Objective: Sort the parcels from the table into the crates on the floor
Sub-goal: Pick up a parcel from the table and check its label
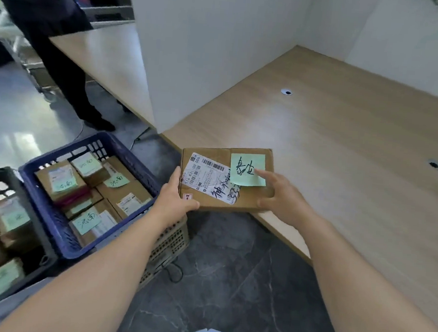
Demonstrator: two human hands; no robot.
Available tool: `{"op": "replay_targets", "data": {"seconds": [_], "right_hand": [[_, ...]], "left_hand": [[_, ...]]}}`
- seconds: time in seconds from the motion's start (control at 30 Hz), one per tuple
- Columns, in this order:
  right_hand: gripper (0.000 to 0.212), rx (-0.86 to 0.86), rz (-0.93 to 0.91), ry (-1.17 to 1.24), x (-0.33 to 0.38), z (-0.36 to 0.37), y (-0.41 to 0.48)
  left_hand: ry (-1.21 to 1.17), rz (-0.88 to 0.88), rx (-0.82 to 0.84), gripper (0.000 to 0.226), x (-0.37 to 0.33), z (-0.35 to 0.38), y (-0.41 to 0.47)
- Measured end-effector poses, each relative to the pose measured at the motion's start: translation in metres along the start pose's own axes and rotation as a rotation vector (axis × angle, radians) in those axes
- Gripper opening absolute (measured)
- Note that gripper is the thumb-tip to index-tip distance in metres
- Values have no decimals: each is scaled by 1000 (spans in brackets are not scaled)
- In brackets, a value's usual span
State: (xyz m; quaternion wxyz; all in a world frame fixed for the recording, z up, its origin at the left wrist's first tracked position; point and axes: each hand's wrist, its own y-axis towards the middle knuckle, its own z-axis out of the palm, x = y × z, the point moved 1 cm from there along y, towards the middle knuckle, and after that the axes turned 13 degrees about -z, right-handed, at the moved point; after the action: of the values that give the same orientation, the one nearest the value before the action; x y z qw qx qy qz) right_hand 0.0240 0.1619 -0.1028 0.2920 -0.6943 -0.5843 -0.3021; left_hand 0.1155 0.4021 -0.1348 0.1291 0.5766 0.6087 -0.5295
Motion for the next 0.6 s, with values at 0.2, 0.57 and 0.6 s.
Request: {"op": "replay_targets", "data": {"seconds": [0.2, 0.57, 0.6], "right_hand": [[74, 166, -116, -131, 77, 101, 54], [78, 417, -290, -202, 206, 311, 124], [79, 438, -305, -215, 216, 327, 128]], "left_hand": [[-91, -46, -113, 103, 70, -113, -4], [-248, -275, -284, 103, 223, -292, -16], [-249, -293, -308, 102, 234, -306, -18]]}}
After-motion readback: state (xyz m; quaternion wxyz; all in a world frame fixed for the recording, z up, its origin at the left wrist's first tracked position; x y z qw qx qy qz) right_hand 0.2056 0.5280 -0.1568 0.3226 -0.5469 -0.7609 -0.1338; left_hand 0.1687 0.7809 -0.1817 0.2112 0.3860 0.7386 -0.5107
